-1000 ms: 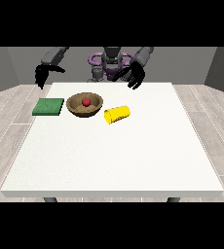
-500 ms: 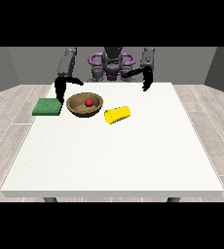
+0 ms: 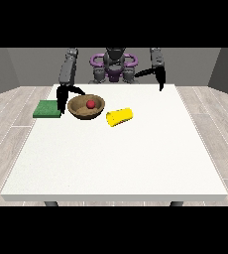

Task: Pick the cup and pour the ball into the bowl, then pick the bowl and place it on the pad

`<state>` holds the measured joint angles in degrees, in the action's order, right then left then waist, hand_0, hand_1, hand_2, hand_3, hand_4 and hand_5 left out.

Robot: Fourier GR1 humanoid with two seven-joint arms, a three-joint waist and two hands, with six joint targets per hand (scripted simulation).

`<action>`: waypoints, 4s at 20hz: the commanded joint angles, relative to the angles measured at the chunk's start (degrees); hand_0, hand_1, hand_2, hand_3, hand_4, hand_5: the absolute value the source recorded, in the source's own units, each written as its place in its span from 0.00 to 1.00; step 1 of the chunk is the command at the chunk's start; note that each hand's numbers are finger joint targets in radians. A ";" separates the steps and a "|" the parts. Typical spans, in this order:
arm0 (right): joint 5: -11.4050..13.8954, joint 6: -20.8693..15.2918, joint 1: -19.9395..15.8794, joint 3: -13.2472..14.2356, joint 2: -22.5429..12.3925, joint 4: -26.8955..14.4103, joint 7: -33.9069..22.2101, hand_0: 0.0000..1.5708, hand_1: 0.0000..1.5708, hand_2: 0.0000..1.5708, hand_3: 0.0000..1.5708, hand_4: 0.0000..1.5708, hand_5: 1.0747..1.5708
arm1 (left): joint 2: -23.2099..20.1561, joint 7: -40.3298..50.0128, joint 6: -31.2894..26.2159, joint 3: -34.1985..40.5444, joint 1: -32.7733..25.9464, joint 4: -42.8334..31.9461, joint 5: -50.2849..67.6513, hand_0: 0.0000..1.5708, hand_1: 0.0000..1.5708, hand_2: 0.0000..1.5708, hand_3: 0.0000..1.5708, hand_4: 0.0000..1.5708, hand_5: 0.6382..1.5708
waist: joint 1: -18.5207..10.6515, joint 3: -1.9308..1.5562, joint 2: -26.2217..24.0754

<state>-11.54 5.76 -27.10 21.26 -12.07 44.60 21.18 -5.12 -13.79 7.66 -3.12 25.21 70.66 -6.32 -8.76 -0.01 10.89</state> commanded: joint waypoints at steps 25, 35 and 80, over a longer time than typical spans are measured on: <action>15.63 -29.43 0.35 -8.78 -4.75 -13.47 -9.80 1.00 1.00 1.00 0.75 0.57 0.99 | -2.88 3.34 -7.17 2.38 0.34 4.74 3.22 0.00 0.00 0.00 0.00 0.59 0.86 | -5.69 0.28 -1.56; 19.47 -20.86 -9.66 -16.55 -7.98 -4.84 -36.77 1.00 1.00 1.00 0.50 0.52 1.00 | -5.70 -1.47 -7.19 9.70 -8.06 -8.19 5.52 0.00 0.00 0.00 0.00 0.64 0.82 | 7.85 0.09 -15.09; 12.42 -13.61 -9.01 -1.78 -24.19 -15.54 -24.33 0.00 0.00 0.00 0.00 0.00 0.57 | -22.02 0.41 -24.09 22.71 -1.90 -3.30 22.01 0.00 0.00 0.00 0.00 0.57 0.99 | 2.59 -0.17 -6.04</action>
<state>-0.30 -7.49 -35.30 20.78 -37.18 30.71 -1.29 -34.75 -18.33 -20.64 25.53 22.52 60.63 17.06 -6.12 -0.08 10.02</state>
